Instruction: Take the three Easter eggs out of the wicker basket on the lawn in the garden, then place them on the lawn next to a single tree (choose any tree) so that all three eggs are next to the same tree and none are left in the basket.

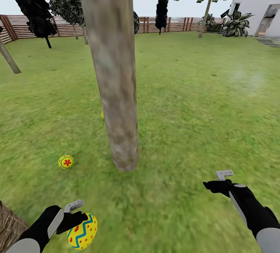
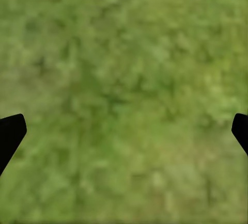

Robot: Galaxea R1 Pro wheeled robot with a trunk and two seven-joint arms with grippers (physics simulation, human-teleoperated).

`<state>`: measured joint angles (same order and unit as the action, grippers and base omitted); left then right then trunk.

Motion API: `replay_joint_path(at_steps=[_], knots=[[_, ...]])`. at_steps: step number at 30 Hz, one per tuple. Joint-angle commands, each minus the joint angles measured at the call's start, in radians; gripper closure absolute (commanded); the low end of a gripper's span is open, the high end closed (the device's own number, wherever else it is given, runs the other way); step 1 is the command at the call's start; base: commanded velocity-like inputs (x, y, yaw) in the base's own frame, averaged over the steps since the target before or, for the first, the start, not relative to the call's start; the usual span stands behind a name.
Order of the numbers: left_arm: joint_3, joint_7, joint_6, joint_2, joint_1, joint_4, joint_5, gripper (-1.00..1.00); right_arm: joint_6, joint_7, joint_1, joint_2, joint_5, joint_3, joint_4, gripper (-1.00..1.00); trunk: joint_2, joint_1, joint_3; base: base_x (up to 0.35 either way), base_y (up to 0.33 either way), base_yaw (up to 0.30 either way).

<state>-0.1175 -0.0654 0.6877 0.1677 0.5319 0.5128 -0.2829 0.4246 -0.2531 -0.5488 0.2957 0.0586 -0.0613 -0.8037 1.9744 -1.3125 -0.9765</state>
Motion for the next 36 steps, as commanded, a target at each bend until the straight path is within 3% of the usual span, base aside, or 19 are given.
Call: replay_joint_path(at_steps=[1,5,10,36], knots=[[-0.005,-0.005,0.006,-0.001,0.000,0.001,0.004,1.00,0.005,-0.008,0.000,-0.001,0.007,-0.003,-0.001,-1.00,0.008,-0.004,-0.004,0.000,0.000,0.000],[-0.005,-0.005,0.006,-0.001,0.000,0.001,0.004,1.00,0.005,-0.008,0.000,-0.003,0.009,-0.003,0.000,-1.00,0.036,-0.019,-0.017,0.000,0.000,0.000],[-0.005,-0.005,0.006,0.000,0.000,0.001,0.002,1.00,0.003,-0.008,0.000,-0.028,0.012,-0.003,0.002,-1.00,0.071,-0.038,-0.032,0.000,0.000,0.000],[-0.009,-0.008,0.006,0.001,0.000,0.001,0.001,1.00,0.003,-0.008,0.000,-0.030,0.012,-0.002,0.009,-1.00,0.253,-0.138,-0.114,0.000,0.000,0.000]])
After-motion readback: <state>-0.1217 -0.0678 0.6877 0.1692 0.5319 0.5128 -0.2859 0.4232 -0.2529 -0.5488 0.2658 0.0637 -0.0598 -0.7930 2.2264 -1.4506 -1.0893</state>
